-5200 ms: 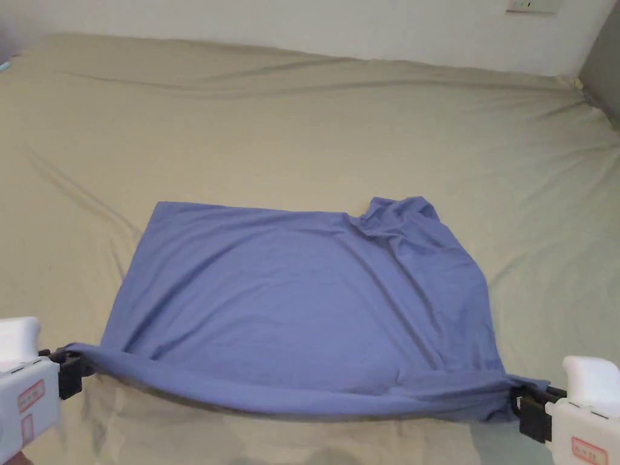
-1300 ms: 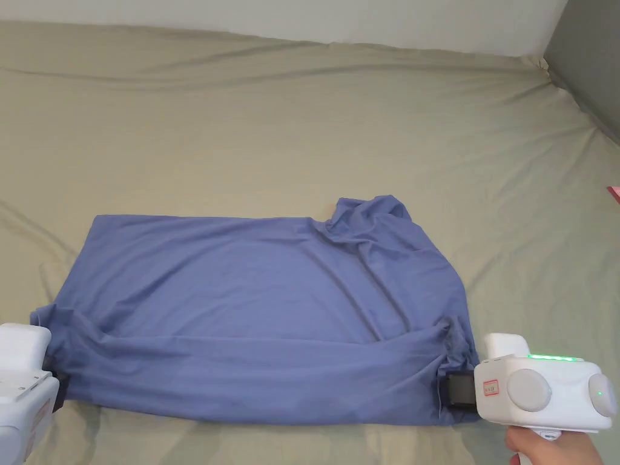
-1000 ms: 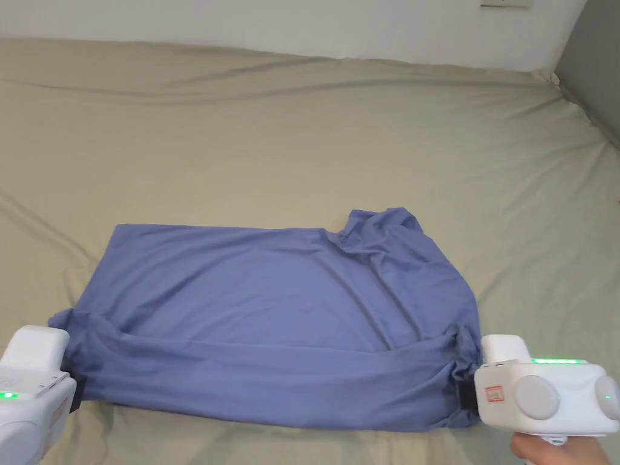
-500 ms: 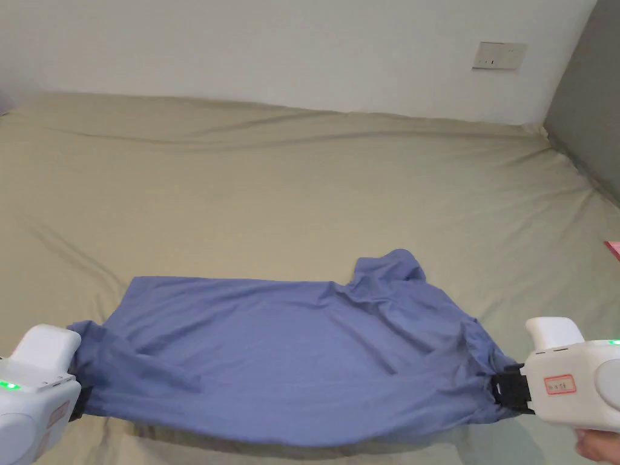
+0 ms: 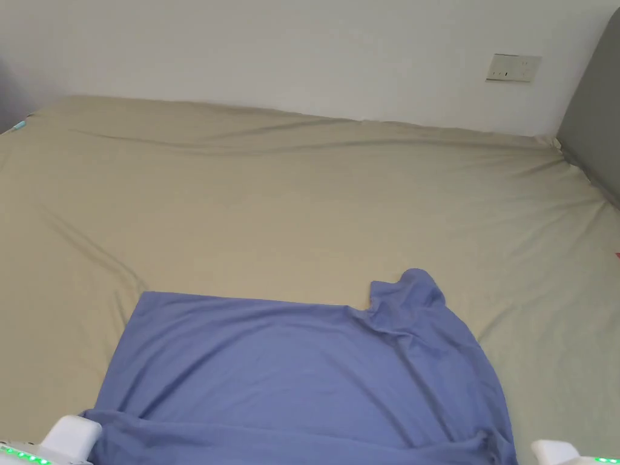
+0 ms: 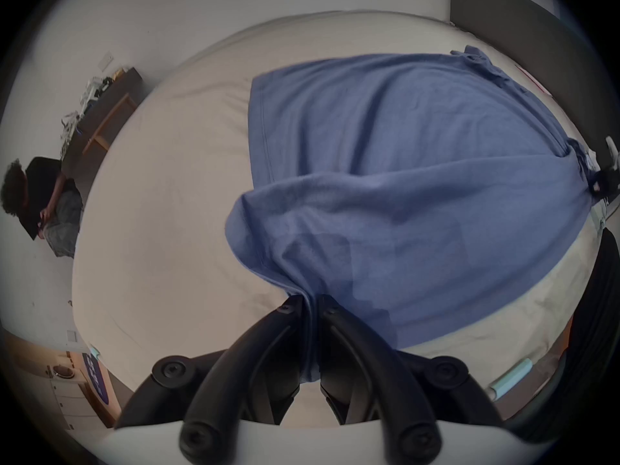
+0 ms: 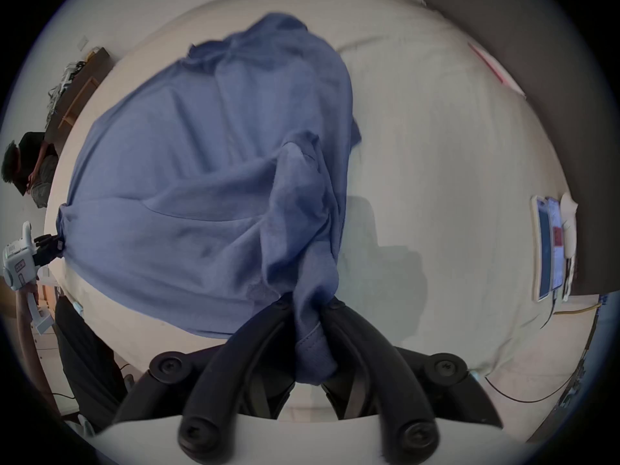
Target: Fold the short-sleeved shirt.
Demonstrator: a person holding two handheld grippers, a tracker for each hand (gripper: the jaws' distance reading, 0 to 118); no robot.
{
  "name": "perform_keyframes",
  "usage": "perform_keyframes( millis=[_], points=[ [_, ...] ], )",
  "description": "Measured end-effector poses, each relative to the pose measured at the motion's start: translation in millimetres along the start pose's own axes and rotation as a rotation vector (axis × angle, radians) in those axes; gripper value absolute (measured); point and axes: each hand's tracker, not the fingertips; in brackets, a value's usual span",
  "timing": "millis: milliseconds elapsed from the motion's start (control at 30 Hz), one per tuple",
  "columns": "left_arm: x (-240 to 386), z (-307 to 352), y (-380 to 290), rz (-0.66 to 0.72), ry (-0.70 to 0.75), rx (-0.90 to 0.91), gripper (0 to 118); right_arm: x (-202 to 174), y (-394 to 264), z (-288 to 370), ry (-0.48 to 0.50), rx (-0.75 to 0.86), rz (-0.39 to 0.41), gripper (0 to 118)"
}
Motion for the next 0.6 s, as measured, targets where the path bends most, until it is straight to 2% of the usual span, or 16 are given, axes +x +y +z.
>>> perform_keyframes(
  millis=[133, 167, 200, 233, 300, 333, 367, 433, 500, 600],
  points=[
    [2, -2, 2, -0.022, -0.003, -0.008, 9, 0, -1, -9, -0.002, 0.005, -0.009, 20],
    [1, -1, 3, -0.031, -0.007, -0.01, 19, -1, 1, -7, -0.004, 0.003, -0.006, 35],
    [-1, 0, 6, -0.025, -0.01, -0.014, 35, -2, 3, -5, -0.013, -0.003, 0.01, 56],
    [-3, 2, 7, -0.012, -0.003, -0.017, 61, -3, 5, -2, -0.07, -0.001, 0.039, 81],
    [-7, 12, 13, 0.014, 0.044, -0.008, 81, -3, 11, 12, -0.19, 0.003, 0.084, 96],
    [-10, 20, 16, 0.037, 0.03, 0.015, 90, -1, 15, 25, -0.181, 0.048, 0.095, 101],
    [-12, 34, 19, 0.069, 0.002, 0.107, 110, 0, 19, 42, -0.149, 0.113, 0.092, 106],
    [-16, 63, 31, 0.121, -0.016, 0.259, 111, -3, 32, 74, -0.084, 0.212, 0.066, 106],
    [-16, 95, 49, 0.133, -0.01, 0.383, 111, -12, 42, 109, -0.018, 0.347, 0.082, 106],
    [-8, 152, 75, 0.131, 0.063, 0.599, 111, -39, 56, 165, 0.0, 0.576, 0.096, 106]
  ],
)
